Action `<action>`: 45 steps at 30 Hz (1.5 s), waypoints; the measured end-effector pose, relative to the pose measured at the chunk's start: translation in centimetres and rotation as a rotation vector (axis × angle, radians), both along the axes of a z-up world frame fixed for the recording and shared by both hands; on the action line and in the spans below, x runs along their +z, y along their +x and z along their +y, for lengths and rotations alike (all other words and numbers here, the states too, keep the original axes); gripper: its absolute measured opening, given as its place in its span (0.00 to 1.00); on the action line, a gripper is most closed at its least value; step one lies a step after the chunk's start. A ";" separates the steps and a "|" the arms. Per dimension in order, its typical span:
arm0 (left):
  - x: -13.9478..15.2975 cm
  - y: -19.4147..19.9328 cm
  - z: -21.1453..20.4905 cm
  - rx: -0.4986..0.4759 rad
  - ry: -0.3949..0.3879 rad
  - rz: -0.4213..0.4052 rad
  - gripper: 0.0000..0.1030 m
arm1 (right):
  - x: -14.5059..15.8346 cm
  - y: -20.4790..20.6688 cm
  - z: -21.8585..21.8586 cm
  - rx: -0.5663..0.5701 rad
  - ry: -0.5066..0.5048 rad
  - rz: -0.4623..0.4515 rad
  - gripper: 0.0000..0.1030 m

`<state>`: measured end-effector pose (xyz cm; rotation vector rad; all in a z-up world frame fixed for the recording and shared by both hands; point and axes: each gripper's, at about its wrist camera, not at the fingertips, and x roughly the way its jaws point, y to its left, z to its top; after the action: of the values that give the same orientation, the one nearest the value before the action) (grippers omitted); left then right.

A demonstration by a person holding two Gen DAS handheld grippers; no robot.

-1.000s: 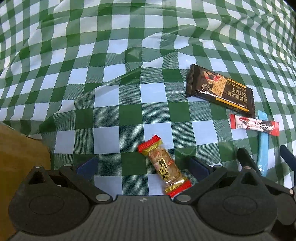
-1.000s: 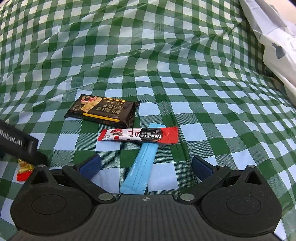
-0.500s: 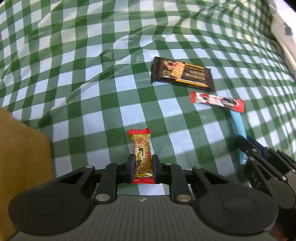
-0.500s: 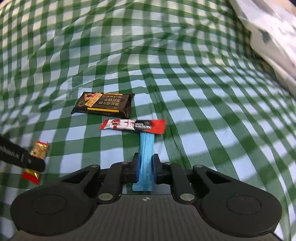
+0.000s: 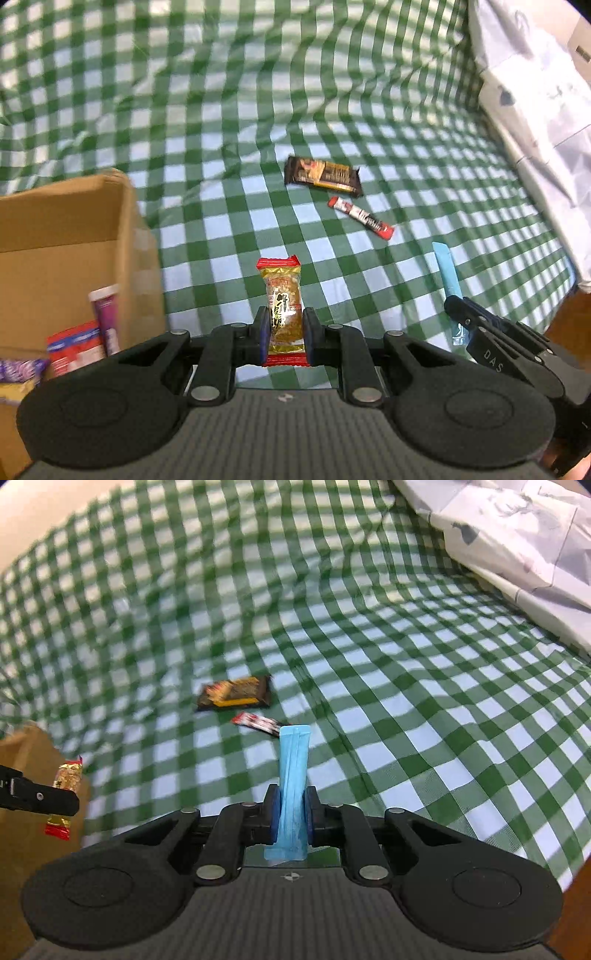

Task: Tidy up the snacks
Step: 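Carry the orange snack and blue stick over the box with both grippers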

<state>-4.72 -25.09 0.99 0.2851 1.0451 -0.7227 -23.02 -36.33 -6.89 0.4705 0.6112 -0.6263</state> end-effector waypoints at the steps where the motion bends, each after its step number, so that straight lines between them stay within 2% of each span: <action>1: 0.9 -0.5 1.0 0.006 -0.010 -0.012 0.19 | 0.9 -0.5 0.7 0.013 -0.006 -0.013 0.14; 7: 5.8 -3.8 6.7 0.056 -0.043 -0.107 0.19 | 6.0 -2.7 5.1 0.105 -0.045 -0.098 0.14; 12: 9.2 -6.2 13.4 0.121 -0.051 -0.159 0.19 | 9.4 -4.7 9.9 0.192 -0.063 -0.159 0.14; 16: 10.5 -8.0 18.6 0.181 -0.042 -0.181 0.19 | 11.4 -5.8 14.5 0.289 -0.056 -0.187 0.14; 25: 11.4 -12.4 28.1 0.294 -0.006 -0.204 0.19 | 12.6 -6.9 24.5 0.492 -0.045 -0.177 0.14; 33: 11.0 -15.4 31.6 0.314 -0.027 -0.212 0.19 | 13.2 -8.3 29.4 0.593 -0.081 -0.155 0.14; 45: 11.3 -16.9 32.9 0.321 -0.058 -0.217 0.19 | 13.8 -9.2 31.4 0.610 -0.138 -0.150 0.14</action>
<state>-21.60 7.84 12.30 0.1371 0.8361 -0.4209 -32.21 -4.96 6.88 0.1796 0.5278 -0.0502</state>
